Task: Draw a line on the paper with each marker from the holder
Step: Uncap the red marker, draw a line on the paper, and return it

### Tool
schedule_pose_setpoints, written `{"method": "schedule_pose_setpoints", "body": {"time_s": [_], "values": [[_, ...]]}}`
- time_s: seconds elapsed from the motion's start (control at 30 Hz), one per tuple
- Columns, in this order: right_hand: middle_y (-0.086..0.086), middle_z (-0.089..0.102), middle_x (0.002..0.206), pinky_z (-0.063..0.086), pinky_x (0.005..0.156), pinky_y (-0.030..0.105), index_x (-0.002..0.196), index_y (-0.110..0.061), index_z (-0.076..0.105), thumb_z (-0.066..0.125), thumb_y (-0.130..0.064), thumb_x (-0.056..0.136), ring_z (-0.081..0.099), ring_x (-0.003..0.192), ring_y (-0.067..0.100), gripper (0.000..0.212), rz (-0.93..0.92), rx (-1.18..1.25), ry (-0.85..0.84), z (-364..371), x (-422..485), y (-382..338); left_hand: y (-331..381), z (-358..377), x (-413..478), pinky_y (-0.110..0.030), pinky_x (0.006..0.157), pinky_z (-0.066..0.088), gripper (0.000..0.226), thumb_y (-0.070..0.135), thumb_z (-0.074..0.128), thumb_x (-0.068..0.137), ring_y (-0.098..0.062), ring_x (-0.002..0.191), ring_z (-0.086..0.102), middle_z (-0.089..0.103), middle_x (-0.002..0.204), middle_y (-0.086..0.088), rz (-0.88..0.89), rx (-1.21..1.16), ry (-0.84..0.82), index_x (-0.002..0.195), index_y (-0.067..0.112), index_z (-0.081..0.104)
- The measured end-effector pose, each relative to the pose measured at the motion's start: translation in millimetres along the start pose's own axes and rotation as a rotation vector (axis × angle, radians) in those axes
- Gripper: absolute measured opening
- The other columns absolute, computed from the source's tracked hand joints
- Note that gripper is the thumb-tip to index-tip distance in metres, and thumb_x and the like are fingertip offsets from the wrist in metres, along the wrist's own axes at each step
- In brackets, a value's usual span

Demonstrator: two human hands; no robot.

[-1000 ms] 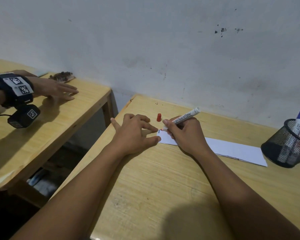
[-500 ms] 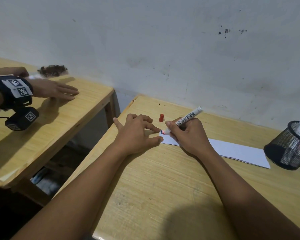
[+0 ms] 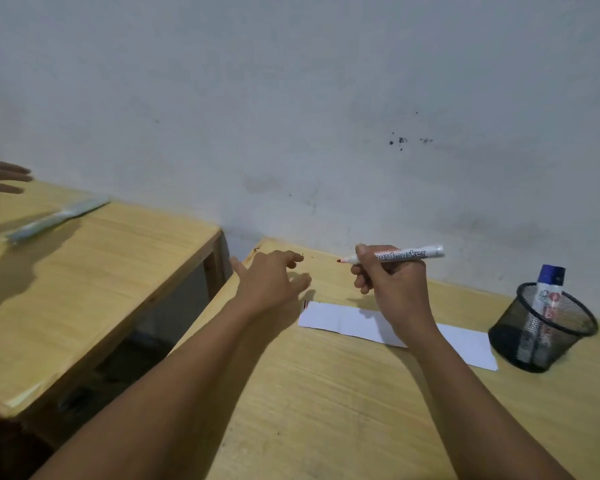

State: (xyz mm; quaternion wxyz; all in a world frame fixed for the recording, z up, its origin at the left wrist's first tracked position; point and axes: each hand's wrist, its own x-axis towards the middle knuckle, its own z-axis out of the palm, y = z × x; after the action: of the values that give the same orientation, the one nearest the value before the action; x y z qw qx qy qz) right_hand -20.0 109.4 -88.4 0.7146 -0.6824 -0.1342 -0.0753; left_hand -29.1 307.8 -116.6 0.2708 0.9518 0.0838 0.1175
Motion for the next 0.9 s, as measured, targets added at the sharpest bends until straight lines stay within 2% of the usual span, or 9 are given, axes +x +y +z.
{"method": "schedule_pose_setpoints", "body": {"time_s": [0.07,0.2,0.3,0.4,0.5,0.67,0.77,0.83,0.9], "values": [[0.01,0.069,0.068,0.05,0.049,0.024,0.089,-0.004,0.07,0.069,-0.018,0.096,0.058,0.053,0.016,0.015,0.013,0.01,0.013,-6.3,-3.4,-7.0,8.6,1.1,9.7,-0.071,0.109,-0.008,0.035,0.045,0.058,0.092,-0.015,0.127,0.05,0.069,0.119,0.015,-0.001,0.082,-0.046,0.126,0.037,0.064],[0.015,0.069,0.07,0.051,0.05,0.026,0.091,0.004,0.068,0.069,-0.016,0.095,0.059,0.055,0.019,0.02,0.003,0.012,0.042,-25.0,-15.7,-24.3,14.4,0.8,14.2,-0.068,0.113,0.006,0.025,0.023,0.053,0.094,-0.019,0.114,0.059,0.076,0.099,0.009,0.078,0.181,0.021,0.102,0.029,0.075],[0.017,0.069,0.071,0.052,0.05,0.027,0.092,0.008,0.068,0.07,-0.016,0.094,0.06,0.056,0.019,0.024,-0.018,0.04,0.08,-40.1,-25.8,-41.0,24.3,-8.2,9.4,-0.067,0.111,0.01,0.027,0.031,0.05,0.097,-0.019,0.122,0.052,0.073,0.108,0.011,0.144,0.333,0.043,0.117,0.035,0.069],[0.017,0.07,0.071,0.052,0.05,0.028,0.092,0.006,0.068,0.07,-0.017,0.094,0.06,0.056,0.021,0.023,-0.045,0.045,0.088,-50.0,-38.4,-56.8,28.0,-13.1,3.8,-0.067,0.11,0.007,0.034,0.045,0.049,0.097,-0.023,0.131,0.043,0.068,0.121,0.009,0.145,0.476,-0.084,0.128,0.039,0.062],[0.016,0.07,0.069,0.052,0.05,0.028,0.091,0.006,0.069,0.07,-0.016,0.094,0.06,0.056,0.021,0.022,-0.066,0.048,0.083,-56.5,-51.1,-67.2,24.6,-12.1,3.1,-0.067,0.107,0.008,0.029,0.039,0.056,0.094,-0.025,0.127,0.046,0.07,0.115,0.007,0.119,0.506,-0.14,0.121,0.036,0.067],[0.013,0.07,0.066,0.053,0.05,0.028,0.089,0.006,0.069,0.07,-0.015,0.093,0.061,0.056,0.022,0.022,-0.076,0.019,0.087,-66.8,-59.4,-67.2,24.6,-11.5,4.2,-0.062,0.105,0.015,0.02,0.034,0.059,0.089,-0.018,0.107,0.059,0.073,0.096,0.011,0.126,0.448,-0.049,0.1,0.03,0.076],[0.014,0.07,0.067,0.053,0.05,0.029,0.09,0.007,0.07,0.07,-0.015,0.093,0.061,0.056,0.022,0.023,-0.068,0.027,0.102,-70.5,-57.6,-69.8,39.2,-20.4,-1.0,-0.051,0.098,0.025,0.016,0.038,0.064,0.085,-0.012,0.093,0.062,0.073,0.084,0.013,0.043,0.21,-0.005,0.084,0.03,0.077],[0.016,0.07,0.068,0.053,0.05,0.03,0.09,0.005,0.071,0.07,-0.016,0.094,0.061,0.057,0.023,0.022,-0.069,0.04,0.115,-71.2,-56.6,-75.7,58.9,-34.2,-11.8,-0.039,0.086,0.039,0.012,0.037,0.069,0.08,-0.005,0.075,0.063,0.073,0.075,0.014,-0.005,-0.173,-0.015,0.078,0.029,0.078],[0.015,0.071,0.068,0.053,0.051,0.031,0.089,0.003,0.072,0.07,-0.017,0.094,0.061,0.057,0.023,0.02,-0.079,0.059,0.129,-70.4,-57.2,-84.7,84.5,-51.2,-27.5,-0.026,0.065,0.047,0.01,0.026,0.071,0.086,0.0,0.061,0.061,0.076,0.075,0.01,0.009,-0.595,-0.081,0.091,0.022,0.079]]}}
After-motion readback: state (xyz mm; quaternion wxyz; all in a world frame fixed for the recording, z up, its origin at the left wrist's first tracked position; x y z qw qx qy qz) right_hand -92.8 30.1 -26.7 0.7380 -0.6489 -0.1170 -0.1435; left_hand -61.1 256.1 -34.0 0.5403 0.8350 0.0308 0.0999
